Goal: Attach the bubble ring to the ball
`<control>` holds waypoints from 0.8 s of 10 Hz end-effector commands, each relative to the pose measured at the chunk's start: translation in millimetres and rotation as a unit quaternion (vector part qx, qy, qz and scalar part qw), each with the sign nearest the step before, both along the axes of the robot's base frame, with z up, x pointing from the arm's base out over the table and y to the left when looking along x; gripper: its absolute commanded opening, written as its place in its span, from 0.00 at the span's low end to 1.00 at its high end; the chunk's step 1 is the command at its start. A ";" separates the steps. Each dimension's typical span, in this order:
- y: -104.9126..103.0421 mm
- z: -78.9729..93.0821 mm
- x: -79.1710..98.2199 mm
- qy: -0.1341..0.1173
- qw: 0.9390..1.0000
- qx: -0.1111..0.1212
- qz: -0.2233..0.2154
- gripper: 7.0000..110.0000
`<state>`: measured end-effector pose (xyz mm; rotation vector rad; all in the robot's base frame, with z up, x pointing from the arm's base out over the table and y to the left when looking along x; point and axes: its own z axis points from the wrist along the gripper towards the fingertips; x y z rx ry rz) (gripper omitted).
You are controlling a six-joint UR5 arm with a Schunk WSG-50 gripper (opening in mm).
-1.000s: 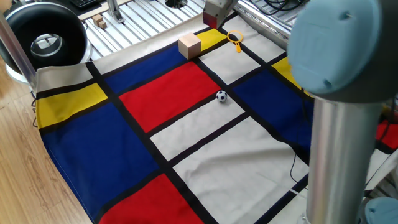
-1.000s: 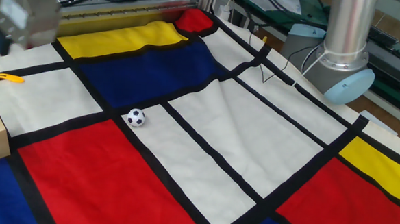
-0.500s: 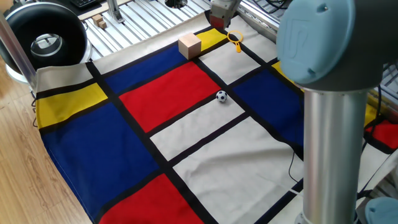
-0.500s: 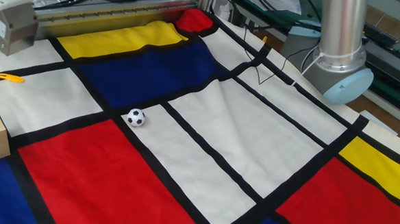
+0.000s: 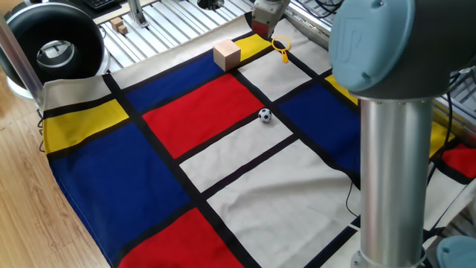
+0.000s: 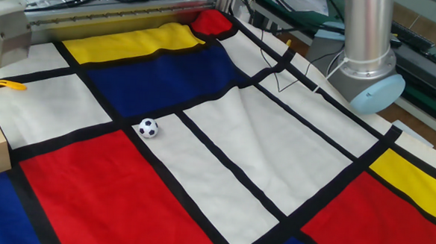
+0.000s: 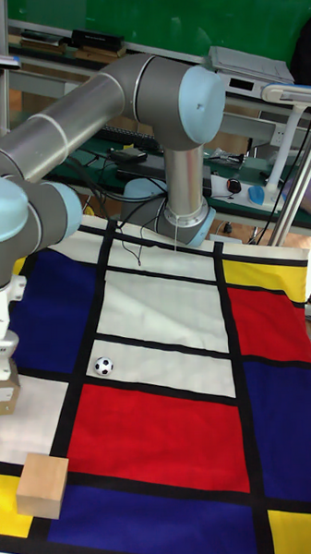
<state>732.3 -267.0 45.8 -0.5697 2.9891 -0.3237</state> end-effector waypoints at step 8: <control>-24.4 -9.6 5.1 -0.045 0.991 0.043 -0.115 0.00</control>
